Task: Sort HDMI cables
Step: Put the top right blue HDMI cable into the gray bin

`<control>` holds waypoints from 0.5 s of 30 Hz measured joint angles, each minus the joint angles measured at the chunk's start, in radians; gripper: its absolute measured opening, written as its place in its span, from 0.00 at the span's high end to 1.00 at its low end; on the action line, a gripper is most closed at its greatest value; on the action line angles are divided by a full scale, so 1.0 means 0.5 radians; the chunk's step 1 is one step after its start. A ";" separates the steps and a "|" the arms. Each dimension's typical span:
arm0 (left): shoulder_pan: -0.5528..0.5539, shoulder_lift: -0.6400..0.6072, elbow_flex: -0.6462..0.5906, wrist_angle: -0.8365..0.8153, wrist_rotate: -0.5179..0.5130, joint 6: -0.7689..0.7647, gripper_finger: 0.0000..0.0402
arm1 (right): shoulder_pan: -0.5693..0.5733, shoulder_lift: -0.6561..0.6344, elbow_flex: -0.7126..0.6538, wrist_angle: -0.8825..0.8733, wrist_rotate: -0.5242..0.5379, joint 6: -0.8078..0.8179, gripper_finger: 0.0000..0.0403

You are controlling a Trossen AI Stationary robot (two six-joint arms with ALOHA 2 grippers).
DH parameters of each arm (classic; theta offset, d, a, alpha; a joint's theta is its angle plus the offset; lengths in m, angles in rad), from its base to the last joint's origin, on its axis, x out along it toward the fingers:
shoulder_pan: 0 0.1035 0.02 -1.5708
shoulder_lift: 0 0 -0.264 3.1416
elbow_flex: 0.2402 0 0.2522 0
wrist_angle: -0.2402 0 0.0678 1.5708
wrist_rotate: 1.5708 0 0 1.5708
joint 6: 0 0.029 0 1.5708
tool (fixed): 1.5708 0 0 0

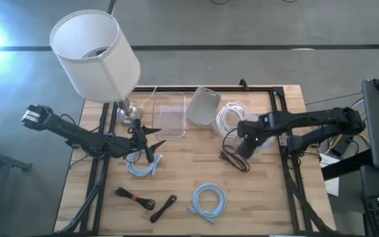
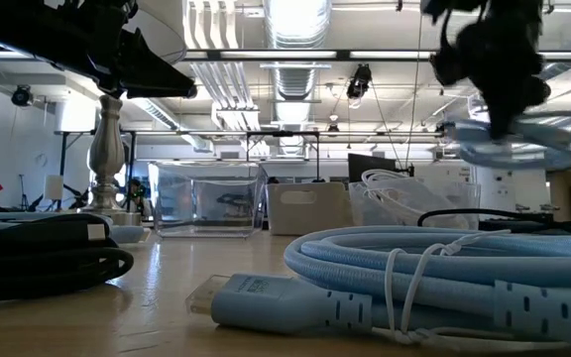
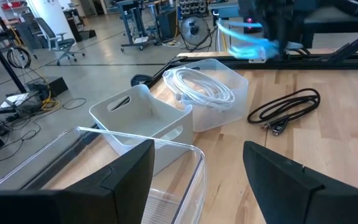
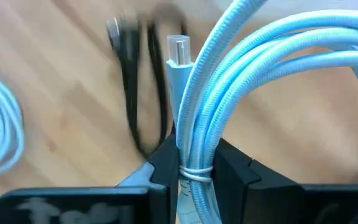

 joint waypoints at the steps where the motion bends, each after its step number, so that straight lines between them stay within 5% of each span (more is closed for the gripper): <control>1: 0.000 0.000 0.000 0.000 0.000 0.000 0.38 | 0.000 -0.021 0.028 0.049 0.117 -0.049 0.84; 7: 0.000 0.000 0.000 -0.002 0.000 0.000 0.38 | -0.011 -0.067 0.104 0.588 0.789 -0.413 0.84; 12: 0.000 0.000 0.000 -0.006 -0.001 0.000 0.38 | -0.063 -0.047 0.011 1.296 0.886 -1.119 0.84; 15: 0.000 0.000 0.000 -0.011 -0.001 0.000 0.38 | -0.129 -0.006 -0.054 1.694 0.892 -1.269 0.84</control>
